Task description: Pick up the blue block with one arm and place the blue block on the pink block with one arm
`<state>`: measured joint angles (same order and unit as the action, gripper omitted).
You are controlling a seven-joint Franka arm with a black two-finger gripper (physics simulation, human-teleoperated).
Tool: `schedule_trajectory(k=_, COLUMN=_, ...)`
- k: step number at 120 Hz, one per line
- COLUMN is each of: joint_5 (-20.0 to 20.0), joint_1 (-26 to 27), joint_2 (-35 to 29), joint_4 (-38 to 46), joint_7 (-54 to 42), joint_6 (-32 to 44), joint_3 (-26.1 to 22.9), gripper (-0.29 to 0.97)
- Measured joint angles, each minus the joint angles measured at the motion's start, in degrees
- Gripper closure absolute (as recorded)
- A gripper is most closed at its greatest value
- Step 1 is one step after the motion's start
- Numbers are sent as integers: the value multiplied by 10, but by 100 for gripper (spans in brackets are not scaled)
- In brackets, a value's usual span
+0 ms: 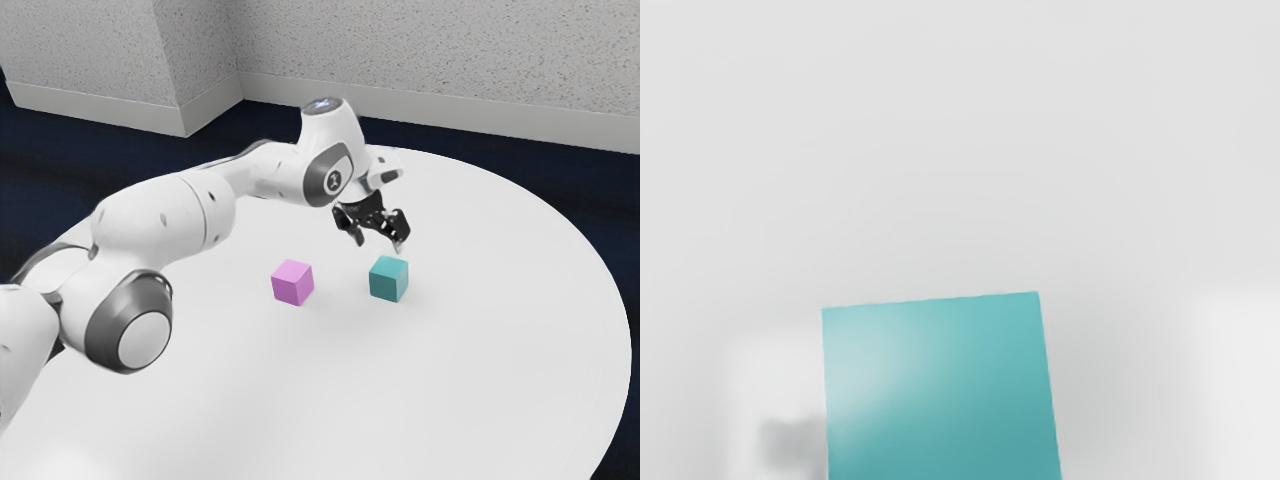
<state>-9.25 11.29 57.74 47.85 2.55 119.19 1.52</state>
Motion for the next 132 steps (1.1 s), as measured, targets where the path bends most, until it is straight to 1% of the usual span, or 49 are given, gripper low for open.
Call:
schedule_trajectory(k=15, joint_5=0, joint_1=-5, joint_2=30, joint_4=-28, joint_7=1, joint_6=1, joint_3=-12, gripper=2)
schedule_trajectory(k=47, joint_5=0, joint_1=-17, joint_2=66, joint_4=-48, joint_7=3, joint_6=6, joint_3=-27, gripper=2)
schedule_trajectory(k=68, joint_5=2, joint_1=-15, joint_2=74, joint_4=-54, joint_7=4, joint_6=7, joint_3=-34, gripper=2)
schedule_trajectory(k=97, joint_5=21, joint_1=-12, joint_2=79, joint_4=-54, joint_7=7, joint_6=8, joint_3=-33, gripper=2)
schedule_trajectory(k=132, joint_5=24, joint_1=-15, joint_2=95, joint_4=-62, joint_7=11, joint_6=27, joint_3=-33, gripper=2)
